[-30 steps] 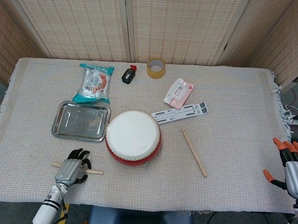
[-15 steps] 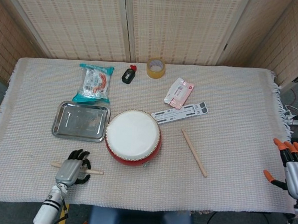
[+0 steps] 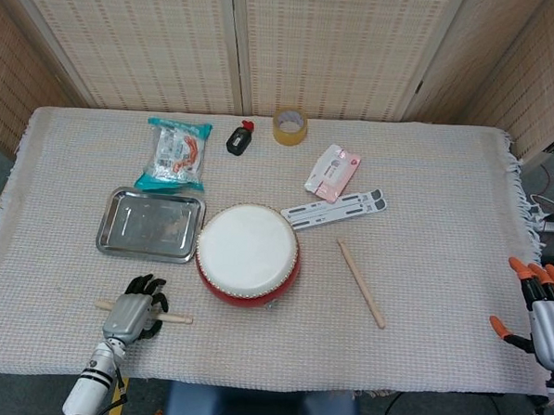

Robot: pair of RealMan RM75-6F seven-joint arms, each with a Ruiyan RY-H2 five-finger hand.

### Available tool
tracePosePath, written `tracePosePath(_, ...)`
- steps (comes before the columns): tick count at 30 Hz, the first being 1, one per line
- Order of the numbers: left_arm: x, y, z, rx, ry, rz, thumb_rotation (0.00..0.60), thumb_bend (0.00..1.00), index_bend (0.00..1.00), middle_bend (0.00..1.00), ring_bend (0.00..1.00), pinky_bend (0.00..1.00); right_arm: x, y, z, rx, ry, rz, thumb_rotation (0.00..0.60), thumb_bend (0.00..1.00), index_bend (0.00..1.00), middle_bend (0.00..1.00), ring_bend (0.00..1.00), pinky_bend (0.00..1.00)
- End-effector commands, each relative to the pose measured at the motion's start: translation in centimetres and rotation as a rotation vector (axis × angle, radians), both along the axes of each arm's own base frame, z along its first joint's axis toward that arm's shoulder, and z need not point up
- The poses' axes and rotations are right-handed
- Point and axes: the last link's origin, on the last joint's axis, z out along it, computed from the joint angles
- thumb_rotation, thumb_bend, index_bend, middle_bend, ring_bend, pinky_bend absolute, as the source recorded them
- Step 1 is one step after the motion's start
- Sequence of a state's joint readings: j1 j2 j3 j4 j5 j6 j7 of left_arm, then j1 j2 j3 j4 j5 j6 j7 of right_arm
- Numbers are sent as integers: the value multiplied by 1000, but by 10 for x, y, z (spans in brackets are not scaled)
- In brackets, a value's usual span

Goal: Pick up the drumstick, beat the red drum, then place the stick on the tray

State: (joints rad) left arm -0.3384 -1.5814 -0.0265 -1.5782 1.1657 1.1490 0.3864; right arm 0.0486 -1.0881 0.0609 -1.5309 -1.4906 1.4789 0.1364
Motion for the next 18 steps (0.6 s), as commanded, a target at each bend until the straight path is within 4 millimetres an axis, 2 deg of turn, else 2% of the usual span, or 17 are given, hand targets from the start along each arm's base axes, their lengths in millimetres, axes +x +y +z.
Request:
tracePosePath(1,0,-1,0,0,-12,5,570,326,506,135,0,0,0,0,-1,2,0,-1,600,224,76,138,22,11)
tracePosePath(13,-1,0,-1,28,-94,30,599,382,558,186,0,0,1,0,-1,5,2,-4,600,224,81,138,22,11)
tracePosePath(18,2,0,5,36,-224,91,600,382,550,194,4,12,1,0,-1,7,2,-5,600,224,83,138,22,11)
